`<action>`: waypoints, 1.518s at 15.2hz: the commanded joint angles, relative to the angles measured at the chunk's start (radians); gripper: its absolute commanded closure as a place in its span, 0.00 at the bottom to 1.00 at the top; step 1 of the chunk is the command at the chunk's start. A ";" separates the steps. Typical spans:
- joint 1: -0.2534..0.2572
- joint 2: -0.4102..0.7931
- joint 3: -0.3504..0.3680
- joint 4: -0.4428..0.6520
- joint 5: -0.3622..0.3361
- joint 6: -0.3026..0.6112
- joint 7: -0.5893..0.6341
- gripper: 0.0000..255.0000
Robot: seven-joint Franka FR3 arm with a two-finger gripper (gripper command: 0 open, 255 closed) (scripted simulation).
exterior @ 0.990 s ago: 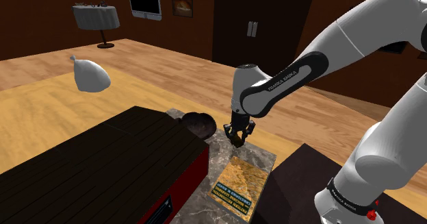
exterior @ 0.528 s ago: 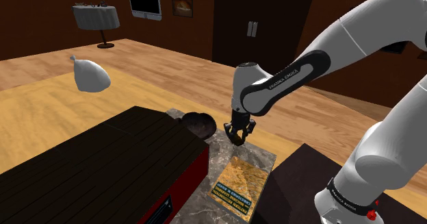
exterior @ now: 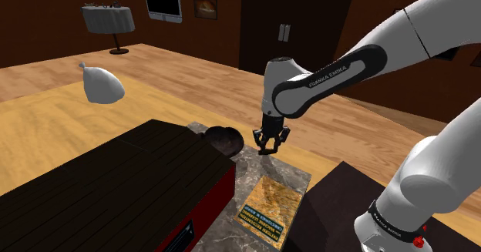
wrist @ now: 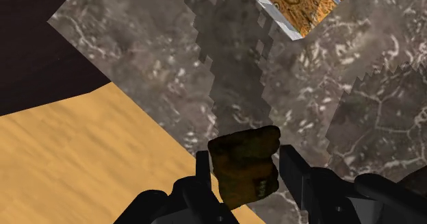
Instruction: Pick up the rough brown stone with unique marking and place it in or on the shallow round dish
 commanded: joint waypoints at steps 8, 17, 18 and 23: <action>0.001 -0.078 -0.011 0.060 0.007 -0.138 -0.005 1.00; 0.001 -0.134 -0.023 0.136 0.008 -0.269 -0.005 1.00; 0.001 -0.139 -0.024 0.146 0.008 -0.284 -0.005 1.00; 0.002 -0.074 -0.006 0.246 -0.004 -0.317 0.029 1.00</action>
